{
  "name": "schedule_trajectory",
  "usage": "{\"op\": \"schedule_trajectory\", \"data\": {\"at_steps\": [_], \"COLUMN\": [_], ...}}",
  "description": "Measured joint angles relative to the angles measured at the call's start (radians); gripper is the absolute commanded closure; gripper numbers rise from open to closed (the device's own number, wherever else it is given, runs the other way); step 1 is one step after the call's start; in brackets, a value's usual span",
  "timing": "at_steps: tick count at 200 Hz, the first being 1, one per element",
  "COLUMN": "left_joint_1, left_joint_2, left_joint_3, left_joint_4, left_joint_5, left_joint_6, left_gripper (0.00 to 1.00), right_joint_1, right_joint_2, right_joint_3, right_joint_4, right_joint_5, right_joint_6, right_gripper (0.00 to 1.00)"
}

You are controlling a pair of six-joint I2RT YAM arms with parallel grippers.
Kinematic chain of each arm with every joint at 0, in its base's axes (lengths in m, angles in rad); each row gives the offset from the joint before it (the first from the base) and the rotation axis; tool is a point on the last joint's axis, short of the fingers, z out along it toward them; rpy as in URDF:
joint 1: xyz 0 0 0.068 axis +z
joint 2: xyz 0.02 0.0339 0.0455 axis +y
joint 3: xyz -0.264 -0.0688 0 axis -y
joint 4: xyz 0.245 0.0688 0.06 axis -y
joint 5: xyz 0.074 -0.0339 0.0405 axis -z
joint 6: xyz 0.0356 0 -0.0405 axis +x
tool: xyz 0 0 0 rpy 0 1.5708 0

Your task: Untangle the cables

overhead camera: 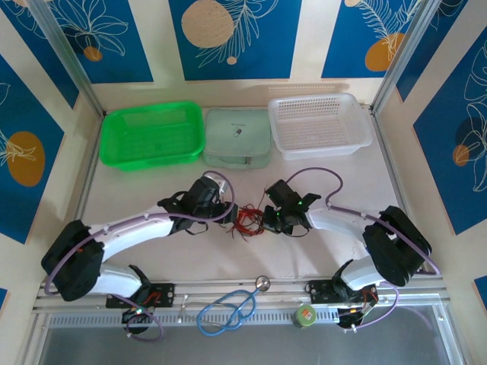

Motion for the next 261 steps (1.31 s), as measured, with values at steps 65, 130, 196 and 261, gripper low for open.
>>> {"op": "schedule_trajectory", "data": {"at_steps": [65,130,196,261], "left_joint_1": [0.000,-0.037,-0.051,-0.051], "left_joint_2": [-0.049,-0.084,-0.139,-0.145], "left_joint_3": [0.104,-0.010,-0.079,-0.027], "left_joint_4": [-0.203,-0.212,-0.204,-0.287], "left_joint_5": [-0.004,0.095,0.094,0.053], "left_joint_6": [0.010,-0.111,-0.200,-0.200], "left_gripper": [0.42,0.45,0.44,0.44], "right_joint_1": [0.105,0.156,0.160,0.190], "right_joint_2": [-0.102,-0.012,0.207,0.377], "right_joint_3": [0.209,0.303,0.321,0.410], "right_joint_4": [-0.314,-0.333,-0.166,-0.131], "right_joint_5": [0.150,0.229,0.315,0.415], "right_joint_6": [-0.190,-0.637,-0.898,-0.896], "right_gripper": [0.40,0.42,0.43,0.94]}}
